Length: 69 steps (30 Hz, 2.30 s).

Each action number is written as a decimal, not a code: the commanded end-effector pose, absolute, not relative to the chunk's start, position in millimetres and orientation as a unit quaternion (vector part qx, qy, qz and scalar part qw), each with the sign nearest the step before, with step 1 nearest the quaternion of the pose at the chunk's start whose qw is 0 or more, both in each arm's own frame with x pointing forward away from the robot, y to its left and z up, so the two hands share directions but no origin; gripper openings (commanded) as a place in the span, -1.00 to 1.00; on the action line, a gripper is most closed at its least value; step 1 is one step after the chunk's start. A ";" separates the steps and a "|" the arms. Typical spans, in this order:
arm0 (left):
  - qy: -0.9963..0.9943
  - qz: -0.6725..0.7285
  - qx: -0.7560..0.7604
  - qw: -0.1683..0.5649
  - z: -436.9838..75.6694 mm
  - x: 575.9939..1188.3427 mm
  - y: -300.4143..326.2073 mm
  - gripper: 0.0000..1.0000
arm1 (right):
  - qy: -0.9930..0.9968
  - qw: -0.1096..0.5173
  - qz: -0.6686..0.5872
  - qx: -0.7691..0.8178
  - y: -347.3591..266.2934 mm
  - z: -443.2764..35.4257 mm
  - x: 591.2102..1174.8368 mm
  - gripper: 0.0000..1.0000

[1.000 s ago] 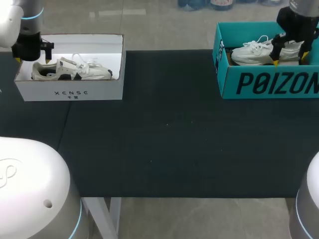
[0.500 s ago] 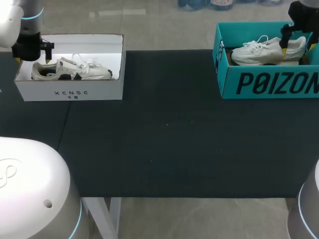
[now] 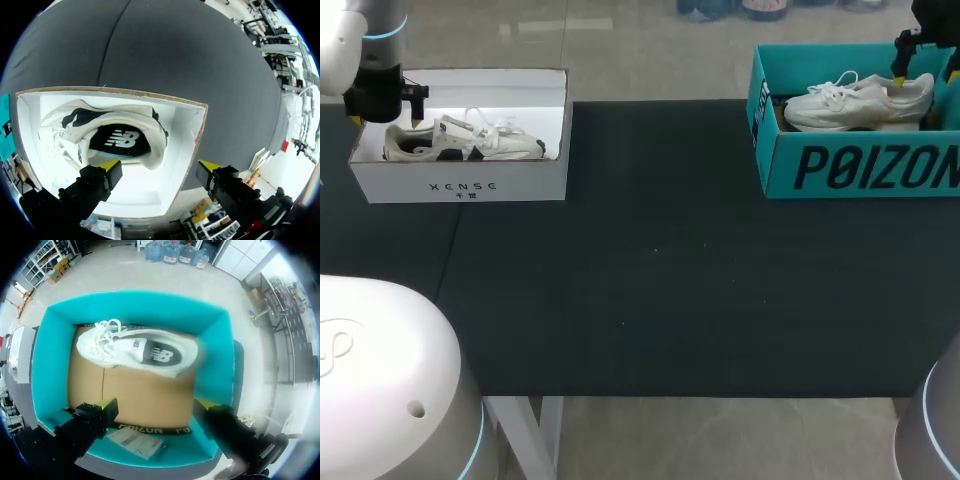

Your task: Take the shoe out of the shoebox, open the shoe tongue, remove and reinsert the insole, then place the shoe into the shoebox

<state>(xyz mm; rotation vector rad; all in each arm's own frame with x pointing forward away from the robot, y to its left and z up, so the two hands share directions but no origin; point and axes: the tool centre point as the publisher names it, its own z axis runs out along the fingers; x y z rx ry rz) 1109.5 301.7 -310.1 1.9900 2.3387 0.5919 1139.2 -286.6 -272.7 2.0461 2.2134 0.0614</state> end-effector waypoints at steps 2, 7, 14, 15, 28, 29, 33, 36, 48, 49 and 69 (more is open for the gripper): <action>0.747 0.190 0.636 0.008 -310.2 1109.0 301.6 1.00 | 0.729 0.066 0.024 0.681 -295.9 -289.7 1146.8 1.00; 0.747 0.190 0.636 0.008 -310.2 1109.0 301.6 1.00 | 0.733 0.078 0.038 0.674 -303.5 -299.2 1155.0 1.00; 0.747 0.190 0.636 0.008 -310.2 1109.0 301.6 1.00 | 0.733 0.090 0.045 0.673 -311.5 -312.2 1169.3 1.00; 0.747 0.190 0.636 0.008 -310.2 1109.0 301.6 1.00 | 0.733 0.090 0.045 0.673 -312.2 -314.1 1172.2 1.00; 0.747 0.190 0.636 0.008 -310.2 1109.0 301.6 1.00 | 0.726 0.083 0.031 0.682 -316.1 -317.5 1209.4 1.00; 0.747 0.190 0.636 0.008 -310.2 1109.0 301.6 1.00 | 0.723 0.080 0.028 0.685 -317.7 -318.3 1211.6 1.00; 0.747 0.190 0.636 0.008 -310.2 1109.0 301.6 1.00 | 0.717 0.076 0.025 0.692 -323.9 -320.9 1221.6 1.00; 0.747 0.190 0.636 0.008 -310.2 1109.0 301.6 1.00 | 0.713 0.075 0.022 0.696 -326.3 -322.5 1224.1 1.00; 0.747 0.190 0.636 0.008 -310.2 1109.0 301.6 1.00 | 0.708 0.072 0.006 0.702 -331.5 -331.3 1228.8 1.00; 0.747 0.190 0.636 0.008 -310.2 1109.0 301.6 1.00 | 0.708 0.072 0.006 0.703 -332.1 -332.4 1228.3 1.00; 0.747 0.190 0.636 0.008 -310.2 1109.0 301.6 1.00 | 0.703 0.067 0.004 0.708 -338.5 -341.7 1221.0 -0.40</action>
